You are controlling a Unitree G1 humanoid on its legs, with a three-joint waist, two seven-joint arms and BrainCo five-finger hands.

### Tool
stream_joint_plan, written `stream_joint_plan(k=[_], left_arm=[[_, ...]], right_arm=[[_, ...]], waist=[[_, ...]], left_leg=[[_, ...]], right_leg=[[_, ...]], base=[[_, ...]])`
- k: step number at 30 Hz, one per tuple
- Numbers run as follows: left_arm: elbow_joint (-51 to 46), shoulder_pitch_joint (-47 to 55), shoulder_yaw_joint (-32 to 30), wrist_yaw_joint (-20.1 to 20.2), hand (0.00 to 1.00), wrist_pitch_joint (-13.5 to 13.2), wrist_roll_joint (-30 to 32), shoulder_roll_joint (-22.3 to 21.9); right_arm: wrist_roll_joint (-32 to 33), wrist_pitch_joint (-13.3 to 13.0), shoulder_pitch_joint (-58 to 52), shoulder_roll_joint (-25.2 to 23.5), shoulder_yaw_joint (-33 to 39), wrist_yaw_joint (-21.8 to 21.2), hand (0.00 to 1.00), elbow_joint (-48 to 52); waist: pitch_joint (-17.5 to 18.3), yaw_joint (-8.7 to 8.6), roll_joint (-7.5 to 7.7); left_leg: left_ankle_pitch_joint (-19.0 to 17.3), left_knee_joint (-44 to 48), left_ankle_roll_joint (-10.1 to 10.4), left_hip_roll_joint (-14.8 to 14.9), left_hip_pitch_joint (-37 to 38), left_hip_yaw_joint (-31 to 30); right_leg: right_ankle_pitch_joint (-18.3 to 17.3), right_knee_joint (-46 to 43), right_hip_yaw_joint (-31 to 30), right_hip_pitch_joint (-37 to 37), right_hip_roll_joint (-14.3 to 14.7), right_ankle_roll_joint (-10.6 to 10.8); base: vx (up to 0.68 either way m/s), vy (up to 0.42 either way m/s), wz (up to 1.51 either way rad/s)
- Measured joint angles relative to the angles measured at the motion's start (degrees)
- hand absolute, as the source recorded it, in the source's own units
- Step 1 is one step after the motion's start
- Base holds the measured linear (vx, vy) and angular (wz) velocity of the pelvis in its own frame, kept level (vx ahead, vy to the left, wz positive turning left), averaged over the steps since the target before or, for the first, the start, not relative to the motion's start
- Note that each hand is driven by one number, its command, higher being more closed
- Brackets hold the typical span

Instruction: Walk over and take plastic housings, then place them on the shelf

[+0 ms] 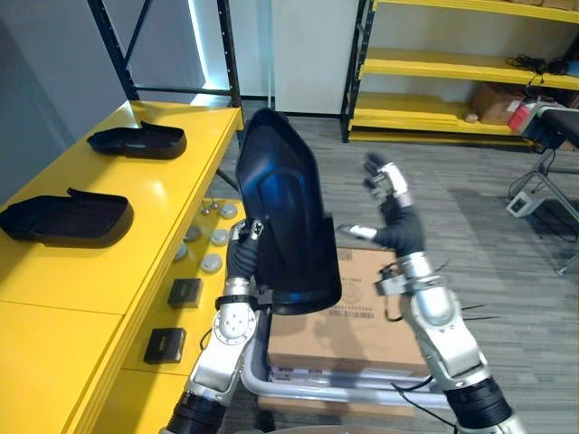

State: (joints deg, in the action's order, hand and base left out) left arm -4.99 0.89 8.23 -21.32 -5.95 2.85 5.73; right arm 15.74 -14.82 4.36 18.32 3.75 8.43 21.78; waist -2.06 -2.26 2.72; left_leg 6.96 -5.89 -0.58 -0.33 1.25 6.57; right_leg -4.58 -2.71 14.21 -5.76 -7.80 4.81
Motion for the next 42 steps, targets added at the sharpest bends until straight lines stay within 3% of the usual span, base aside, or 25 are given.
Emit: stream_joint_plan(k=[5, 7, 12, 15, 22, 25, 32, 35, 42], left_arm=[[0.00, 3.07, -2.87, 0.05, 1.00, -0.09, -0.04, -1.11], [-0.01, 3.68, -4.30, 0.09, 1.00, -0.28, -0.08, -1.75], [-2.79, 7.90, -6.66, 0.18, 1.00, -1.21, -0.05, -2.29], [-4.21, 9.72, -6.69, 1.19, 1.00, -1.81, -0.05, -2.78], [-5.32, 12.26, -6.60, 3.65, 1.00, -2.45, -0.07, -4.73], [-5.26, 13.83, -6.17, 3.91, 1.00, -2.61, -0.43, -4.53], [-3.26, 14.22, -4.69, 5.03, 1.00, -2.67, -1.72, -3.00], [-3.17, 14.28, -3.45, 5.09, 1.00, -2.68, -2.20, -2.78], [-1.86, 13.32, -1.83, 4.89, 1.00, -2.86, -2.23, -2.73]], right_arm=[[3.41, -1.12, -2.86, -2.10, 11.70, 1.63, 0.00, -1.75], [3.64, -1.65, -5.58, -2.80, 15.93, 3.11, 0.00, -6.69], [-0.65, 0.92, -12.97, -6.00, 18.49, 4.23, 0.00, -18.54], [-4.94, 4.01, -17.45, -8.77, 18.44, 3.96, 0.00, -26.93], [-9.84, 5.79, -20.02, -12.31, 17.16, 2.47, 0.00, -42.93], [-11.28, 6.59, -19.91, -12.79, 13.40, 2.35, 0.00, -50.12], [-14.93, 7.86, -19.63, -16.16, 8.67, 1.44, 0.00, -55.14], [-15.31, 7.93, -19.12, -16.12, 8.54, 1.47, 0.00, -57.68], [-15.71, 7.85, -17.03, -15.58, 6.66, 3.09, 0.00, -63.14]], waist=[[0.00, -0.50, -0.08], [0.01, -0.81, -0.21], [0.05, -1.81, -0.64], [0.05, -1.83, -1.30], [-0.12, -1.98, -2.76], [-0.23, -1.60, -2.67], [-1.07, -1.26, -2.07], [-1.34, 0.11, -1.89], [-5.18, 0.91, -0.79]], left_leg=[[-0.06, 0.01, -0.02, -0.06, -0.09, 0.02], [-0.07, 0.02, -0.01, -0.04, -0.27, -0.06], [-0.23, 0.28, 0.21, -0.05, -0.46, -0.15], [-0.27, 0.29, 0.24, -0.03, -0.50, -0.21], [-0.47, 0.01, 0.48, 0.18, -0.43, -0.14], [-1.01, 0.00, 1.10, 0.45, -0.42, -0.21], [-1.02, -0.02, 1.10, 0.36, 0.97, -1.95], [-0.98, -0.01, 1.07, 0.37, 1.44, -2.67], [0.90, 4.20, 2.11, -0.08, -4.21, -10.11]], right_leg=[[0.04, 0.29, 0.05, 0.02, -0.03, 0.03], [0.12, 0.52, 0.18, 0.03, 0.03, 0.02], [0.12, 0.82, 0.34, 0.03, 0.05, 0.03], [0.12, 0.83, 0.38, 0.03, 0.08, 0.03], [0.10, 0.78, 0.02, 0.03, 0.24, 0.01], [0.07, 0.76, -0.07, -0.04, 0.52, -0.05], [-0.61, 0.80, 1.74, -2.38, 0.63, -0.34], [-0.88, 0.83, 2.67, -3.14, 0.76, -0.43], [-4.08, -4.92, 9.92, -1.34, 1.06, -1.56]], base=[[0.00, 0.000, 0.00], [0.00, 0.000, 0.00], [0.01, 0.000, 0.00], [0.01, -0.001, 0.00], [0.00, 0.000, 0.00], [0.00, 0.000, 0.00], [0.00, -0.010, 0.12], [0.00, -0.029, 0.15], [-0.03, -0.061, 0.61]])
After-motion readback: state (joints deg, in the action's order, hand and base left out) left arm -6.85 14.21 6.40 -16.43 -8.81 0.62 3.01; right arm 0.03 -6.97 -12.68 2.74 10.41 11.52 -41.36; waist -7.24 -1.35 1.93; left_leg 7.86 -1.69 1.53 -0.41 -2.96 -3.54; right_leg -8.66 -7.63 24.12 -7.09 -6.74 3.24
